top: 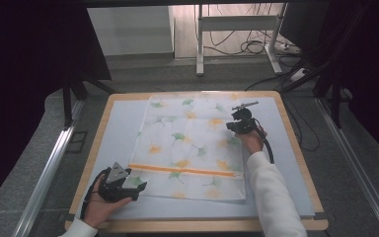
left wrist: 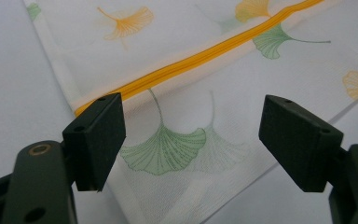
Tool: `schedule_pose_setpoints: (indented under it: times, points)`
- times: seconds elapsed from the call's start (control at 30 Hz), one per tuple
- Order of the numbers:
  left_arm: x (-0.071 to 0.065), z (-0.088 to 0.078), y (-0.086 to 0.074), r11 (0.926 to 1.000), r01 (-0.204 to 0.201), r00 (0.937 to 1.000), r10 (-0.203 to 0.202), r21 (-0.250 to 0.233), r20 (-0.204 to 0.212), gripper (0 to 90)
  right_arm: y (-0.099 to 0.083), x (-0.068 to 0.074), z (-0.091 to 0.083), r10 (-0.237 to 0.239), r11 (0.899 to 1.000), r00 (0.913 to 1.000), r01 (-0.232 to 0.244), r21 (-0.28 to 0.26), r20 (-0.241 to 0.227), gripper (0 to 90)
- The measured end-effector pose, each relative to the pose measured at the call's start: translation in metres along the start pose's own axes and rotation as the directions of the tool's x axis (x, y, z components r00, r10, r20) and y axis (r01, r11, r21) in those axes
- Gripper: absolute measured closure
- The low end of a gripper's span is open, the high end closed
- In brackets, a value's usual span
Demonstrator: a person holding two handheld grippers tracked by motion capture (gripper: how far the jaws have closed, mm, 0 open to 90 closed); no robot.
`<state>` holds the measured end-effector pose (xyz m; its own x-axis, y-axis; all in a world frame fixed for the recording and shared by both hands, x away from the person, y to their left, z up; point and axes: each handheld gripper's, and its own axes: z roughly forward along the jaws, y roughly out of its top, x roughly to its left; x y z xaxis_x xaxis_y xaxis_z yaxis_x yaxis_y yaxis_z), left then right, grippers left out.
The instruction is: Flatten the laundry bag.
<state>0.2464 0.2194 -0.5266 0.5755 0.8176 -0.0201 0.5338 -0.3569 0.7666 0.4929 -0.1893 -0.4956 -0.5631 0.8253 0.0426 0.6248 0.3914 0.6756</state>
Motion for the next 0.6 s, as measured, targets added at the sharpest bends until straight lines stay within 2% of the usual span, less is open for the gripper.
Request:
schedule_pose_setpoints:
  times: [0.07,0.13,0.17,0.2,0.27,0.33,0.37,0.4,0.47,0.5,0.53,0.57,0.6]
  points:
    - [0.0,-0.001,0.0,1.0,0.001,1.0,-0.001,-0.001,0.0,22.6,-0.002,0.009,-0.01,-0.027,0.999,0.9994,0.027,-0.018,-0.023,89.3]
    - [0.001,-0.002,0.0,0.9999,0.006,1.0,-0.006,-0.008,-0.005,22.6,-0.005,0.018,-0.021,-0.051,0.999,0.997,0.05,-0.013,-0.059,89.2]
    - [0.001,-0.002,0.0,0.9999,0.006,1.0,-0.006,-0.008,-0.005,22.6,-0.005,0.018,-0.021,-0.051,0.999,0.997,0.05,-0.013,-0.059,89.2]
    - [0.002,-0.002,0.0,0.9998,0.012,0.9999,-0.012,-0.013,-0.011,22.5,-0.008,0.027,-0.03,-0.079,0.997,0.993,0.077,-0.026,-0.088,87.9]
    - [0.003,-0.003,0.0,0.9997,0.016,0.9997,-0.016,-0.016,-0.016,22.5,-0.014,0.043,-0.04,-0.122,0.992,0.9833,0.12,-0.029,-0.135,78.6]
    - [0.005,-0.004,0.0,0.9995,0.024,0.9994,-0.025,-0.022,-0.024,22.5,-0.019,0.057,-0.047,-0.142,0.99,0.975,0.139,-0.03,-0.171,66.5]
    - [0.005,-0.004,0.0,0.9995,0.024,0.9994,-0.025,-0.022,-0.024,22.5,-0.019,0.057,-0.047,-0.142,0.99,0.975,0.139,-0.03,-0.171,66.5]
    - [0.006,-0.004,0.0,0.9992,0.031,0.9991,-0.032,-0.025,-0.029,22.5,-0.027,0.077,-0.055,-0.163,0.987,0.9628,0.159,-0.033,-0.216,57.3]
    - [0.009,-0.005,-0.001,0.9988,0.042,0.9984,-0.043,-0.027,-0.037,22.4,-0.033,0.092,-0.06,-0.188,0.982,0.9518,0.187,-0.026,-0.243,50.2]
    - [0.009,-0.005,-0.001,0.9988,0.042,0.9984,-0.043,-0.027,-0.037,22.4,-0.038,0.103,-0.063,-0.21,0.977,0.942,0.21,-0.026,-0.262,47.4]
    - [0.01,-0.005,-0.001,0.9986,0.046,0.998,-0.047,-0.026,-0.042,22.4,-0.041,0.11,-0.065,-0.218,0.975,0.9365,0.22,-0.023,-0.275,45.0]
    - [0.01,-0.005,-0.001,0.9986,0.046,0.998,-0.047,-0.026,-0.042,22.4,-0.046,0.12,-0.067,-0.237,0.97,0.925,0.242,-0.02,-0.297,42.6]
    - [0.011,-0.004,-0.001,0.9984,0.05,0.9976,-0.051,-0.025,-0.046,22.4,-0.049,0.127,-0.068,-0.247,0.967,0.9184,0.254,-0.017,-0.309,40.7]
